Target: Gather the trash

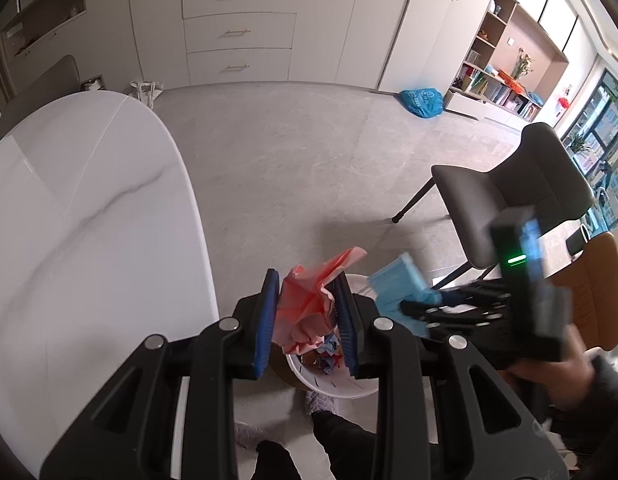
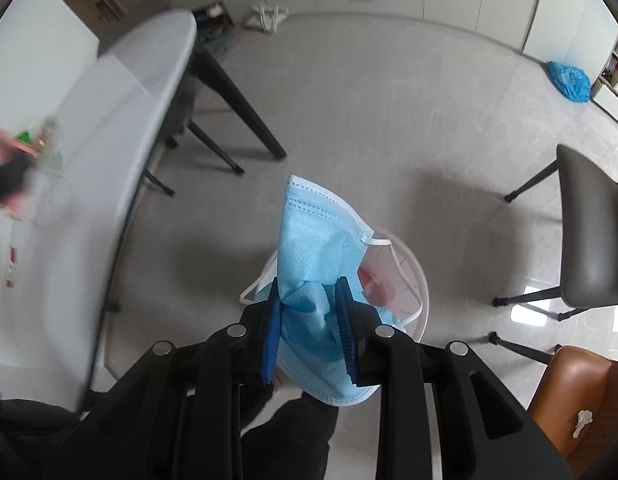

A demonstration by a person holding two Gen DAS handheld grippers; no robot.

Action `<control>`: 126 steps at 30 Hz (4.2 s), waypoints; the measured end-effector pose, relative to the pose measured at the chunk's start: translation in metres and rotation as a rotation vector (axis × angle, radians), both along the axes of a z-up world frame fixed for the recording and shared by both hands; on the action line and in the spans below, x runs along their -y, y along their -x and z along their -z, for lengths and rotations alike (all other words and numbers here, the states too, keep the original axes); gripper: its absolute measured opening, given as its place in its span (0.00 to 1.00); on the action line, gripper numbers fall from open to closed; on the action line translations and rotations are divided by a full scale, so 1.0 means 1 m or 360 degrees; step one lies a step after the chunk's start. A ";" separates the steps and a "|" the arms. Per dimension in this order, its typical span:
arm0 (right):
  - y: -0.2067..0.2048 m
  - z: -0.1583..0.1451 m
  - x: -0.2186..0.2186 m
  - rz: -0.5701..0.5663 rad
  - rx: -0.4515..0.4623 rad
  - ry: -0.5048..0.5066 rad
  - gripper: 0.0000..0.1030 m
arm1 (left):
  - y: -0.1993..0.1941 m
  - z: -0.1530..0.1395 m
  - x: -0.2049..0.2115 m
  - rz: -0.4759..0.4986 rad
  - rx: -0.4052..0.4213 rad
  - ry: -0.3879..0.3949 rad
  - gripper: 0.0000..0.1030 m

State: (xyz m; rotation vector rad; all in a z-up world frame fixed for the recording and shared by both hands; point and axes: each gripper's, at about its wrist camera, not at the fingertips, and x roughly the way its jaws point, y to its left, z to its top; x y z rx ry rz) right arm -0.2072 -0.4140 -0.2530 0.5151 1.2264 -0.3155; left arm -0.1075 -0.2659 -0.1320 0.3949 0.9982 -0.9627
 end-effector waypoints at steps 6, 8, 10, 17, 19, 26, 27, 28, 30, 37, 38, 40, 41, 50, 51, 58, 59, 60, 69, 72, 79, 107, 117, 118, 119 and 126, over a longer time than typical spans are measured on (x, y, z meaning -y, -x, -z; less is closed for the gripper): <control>-0.006 0.063 0.004 0.0088 -0.0203 -0.0057 0.65 | 0.003 0.005 -0.002 0.0021 -0.0005 -0.0040 0.27; 0.002 0.058 0.009 0.0165 -0.0188 -0.0081 0.73 | 0.005 0.006 0.001 0.0033 -0.0004 -0.0054 0.27; 0.009 0.047 0.012 0.0199 -0.0156 -0.0061 0.86 | 0.007 0.009 0.002 0.0047 -0.0020 -0.0062 0.27; 0.043 0.007 0.035 0.0321 -0.0140 0.0052 0.94 | 0.020 0.025 0.022 0.0150 -0.0054 -0.0102 0.27; 0.055 0.000 0.042 0.0370 -0.0128 0.0061 0.95 | 0.027 0.035 0.035 0.0206 -0.0078 -0.0121 0.27; 0.090 -0.011 0.065 0.0471 -0.0126 0.0067 0.96 | 0.053 0.095 0.072 0.0310 -0.0207 -0.0236 0.72; 0.092 -0.010 0.066 0.0476 -0.0129 0.0064 0.96 | 0.058 0.105 0.076 0.0334 -0.0239 -0.0273 0.74; 0.094 -0.009 0.067 0.0480 -0.0132 0.0061 0.96 | 0.062 0.114 0.078 0.0352 -0.0273 -0.0311 0.76; 0.099 -0.006 0.070 0.0488 -0.0127 0.0047 0.96 | 0.068 0.126 0.082 0.0361 -0.0327 -0.0364 0.77; 0.097 -0.002 0.072 0.0452 -0.0135 0.0015 0.96 | 0.064 0.110 0.077 0.0305 -0.0241 -0.0332 0.86; 0.093 -0.004 0.071 0.0439 -0.0126 0.0015 0.96 | 0.061 0.105 0.075 0.0283 -0.0226 -0.0318 0.87; 0.084 -0.010 0.067 0.0409 -0.0099 0.0021 0.96 | 0.054 0.091 0.066 0.0216 -0.0178 -0.0283 0.90; 0.079 -0.014 0.065 0.0392 -0.0085 0.0024 0.96 | 0.049 0.084 0.060 0.0177 -0.0151 -0.0268 0.91; -0.019 -0.061 -0.006 -0.0078 0.0097 0.0102 0.96 | -0.022 -0.003 -0.048 -0.0574 0.0117 -0.0083 0.92; -0.032 -0.066 -0.019 -0.0145 0.0116 0.0117 0.97 | -0.027 -0.013 -0.064 -0.0658 0.0137 -0.0079 0.92; -0.107 -0.100 -0.127 -0.0592 0.0234 0.0198 0.97 | -0.037 -0.060 -0.167 -0.1098 0.0269 -0.0094 0.92; -0.115 -0.106 -0.145 -0.0659 0.0255 0.0206 0.97 | -0.036 -0.065 -0.183 -0.1168 0.0281 -0.0089 0.92; -0.120 -0.111 -0.156 -0.0705 0.0271 0.0205 0.97 | -0.033 -0.068 -0.195 -0.1210 0.0292 -0.0084 0.92; -0.152 -0.151 -0.229 -0.0972 0.0391 0.0253 0.98 | -0.040 -0.098 -0.266 -0.1466 0.0308 0.0006 0.92; -0.158 -0.153 -0.236 -0.0978 0.0384 0.0270 0.98 | -0.044 -0.099 -0.278 -0.1498 0.0301 0.0014 0.92; -0.174 -0.155 -0.250 -0.0938 0.0351 0.0292 0.98 | -0.060 -0.100 -0.294 -0.1502 0.0256 0.0010 0.92; -0.179 -0.292 -0.301 -0.1156 0.0812 0.0362 0.98 | -0.065 -0.172 -0.348 -0.1860 0.0363 0.0028 0.92; -0.174 -0.289 -0.297 -0.1113 0.0792 0.0350 0.98 | -0.067 -0.170 -0.343 -0.1822 0.0360 0.0005 0.92; -0.174 -0.289 -0.296 -0.1112 0.0790 0.0350 0.98 | -0.067 -0.170 -0.343 -0.1819 0.0356 0.0002 0.92; -0.174 -0.288 -0.296 -0.1111 0.0788 0.0349 0.98 | -0.067 -0.169 -0.343 -0.1818 0.0352 0.0002 0.92; -0.174 -0.286 -0.299 -0.1124 0.0783 0.0353 0.98 | -0.068 -0.168 -0.345 -0.1819 0.0346 0.0004 0.92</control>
